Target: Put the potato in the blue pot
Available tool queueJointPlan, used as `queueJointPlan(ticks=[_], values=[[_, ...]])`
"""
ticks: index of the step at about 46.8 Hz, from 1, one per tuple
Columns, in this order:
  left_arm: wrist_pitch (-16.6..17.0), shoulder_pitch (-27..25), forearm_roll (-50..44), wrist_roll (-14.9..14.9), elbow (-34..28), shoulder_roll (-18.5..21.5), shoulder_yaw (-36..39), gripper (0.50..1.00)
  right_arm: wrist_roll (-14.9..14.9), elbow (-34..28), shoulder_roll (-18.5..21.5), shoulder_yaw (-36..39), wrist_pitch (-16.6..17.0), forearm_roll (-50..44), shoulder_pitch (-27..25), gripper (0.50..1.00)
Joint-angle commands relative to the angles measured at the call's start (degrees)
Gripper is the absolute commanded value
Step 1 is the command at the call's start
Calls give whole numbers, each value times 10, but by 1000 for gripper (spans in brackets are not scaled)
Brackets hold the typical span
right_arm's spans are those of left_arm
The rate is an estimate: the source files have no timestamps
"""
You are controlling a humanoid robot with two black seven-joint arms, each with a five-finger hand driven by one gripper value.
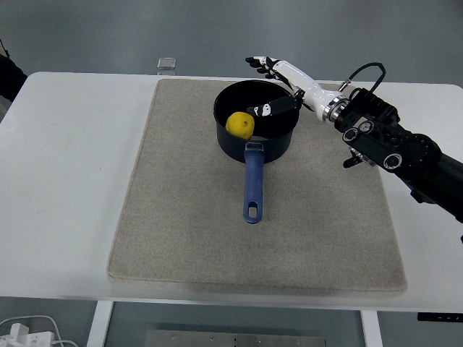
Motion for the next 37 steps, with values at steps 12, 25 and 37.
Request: queueJointPlan(ticks=[12,25,37], values=[[0,1,0,0,0,0,0,999,-19,-1,-12,78,13,35,-4,924],[0,1,0,0,0,0,0,999,-70,-1,-39,92,15,259,-2,924],[-1,1,1,0,-1,0,0,999,-85,-12,-51,93,8,455,-2,924]])
